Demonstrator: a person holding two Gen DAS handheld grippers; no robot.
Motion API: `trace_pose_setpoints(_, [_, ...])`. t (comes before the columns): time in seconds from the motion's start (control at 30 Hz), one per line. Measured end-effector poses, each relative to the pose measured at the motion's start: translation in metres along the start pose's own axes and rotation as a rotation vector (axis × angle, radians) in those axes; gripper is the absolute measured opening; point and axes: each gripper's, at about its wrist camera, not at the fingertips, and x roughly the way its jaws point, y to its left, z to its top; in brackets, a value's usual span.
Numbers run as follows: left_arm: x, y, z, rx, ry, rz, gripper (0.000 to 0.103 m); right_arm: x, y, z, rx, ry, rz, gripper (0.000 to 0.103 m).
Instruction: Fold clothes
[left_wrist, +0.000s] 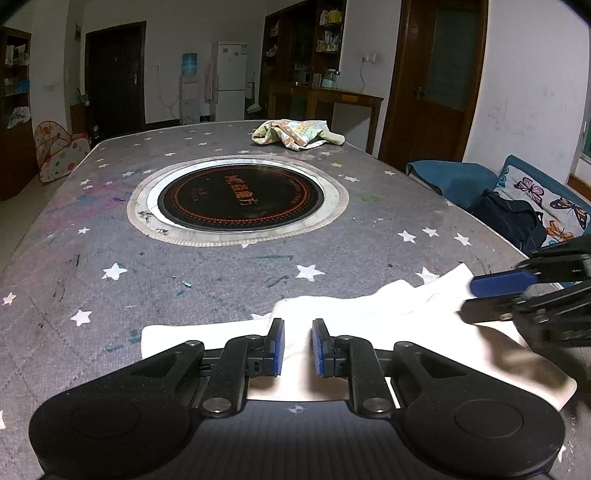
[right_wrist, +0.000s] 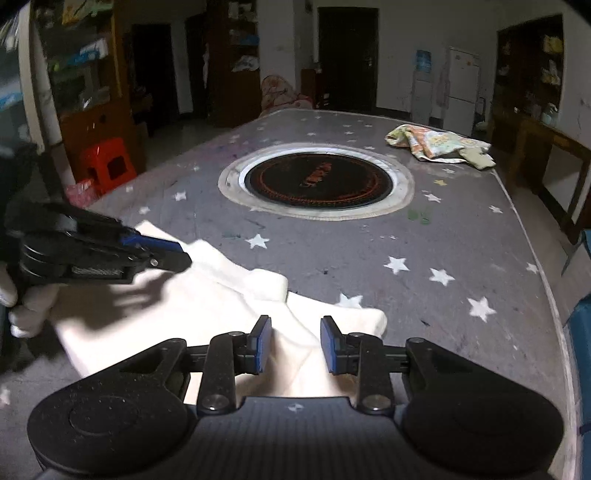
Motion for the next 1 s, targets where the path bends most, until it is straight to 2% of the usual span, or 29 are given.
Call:
trace_pose_setpoints(0.17, [-0.001, 0.000, -0.001, 0.006, -0.001, 0.001, 0.019, 0.019, 0.001, 0.003, -0.030, 0.011, -0.012, 0.011])
trace_pose_setpoints(0.33, [-0.001, -0.001, -0.002, 0.008, -0.006, 0.002, 0.019, 0.023, 0.000, 0.006, -0.042, 0.013, -0.026, 0.013])
trace_pose_setpoints(0.43, [-0.004, -0.002, -0.001, 0.007, -0.013, -0.005, 0.019, 0.012, -0.002, 0.010, -0.015, 0.002, 0.003, 0.014])
trace_pose_setpoints(0.53, [-0.013, -0.005, -0.001, 0.015, -0.030, -0.017, 0.019, -0.007, 0.008, 0.010, -0.061, -0.005, 0.045, 0.017])
trace_pose_setpoints(0.8, [-0.064, -0.042, -0.022, 0.096, -0.073, -0.132, 0.019, -0.052, 0.044, -0.005, -0.178, -0.021, 0.140, 0.017])
trace_pose_setpoints(1.0, [-0.091, -0.060, -0.048, 0.130, -0.085, -0.169, 0.019, -0.060, 0.057, -0.028, -0.205, 0.007, 0.148, 0.017])
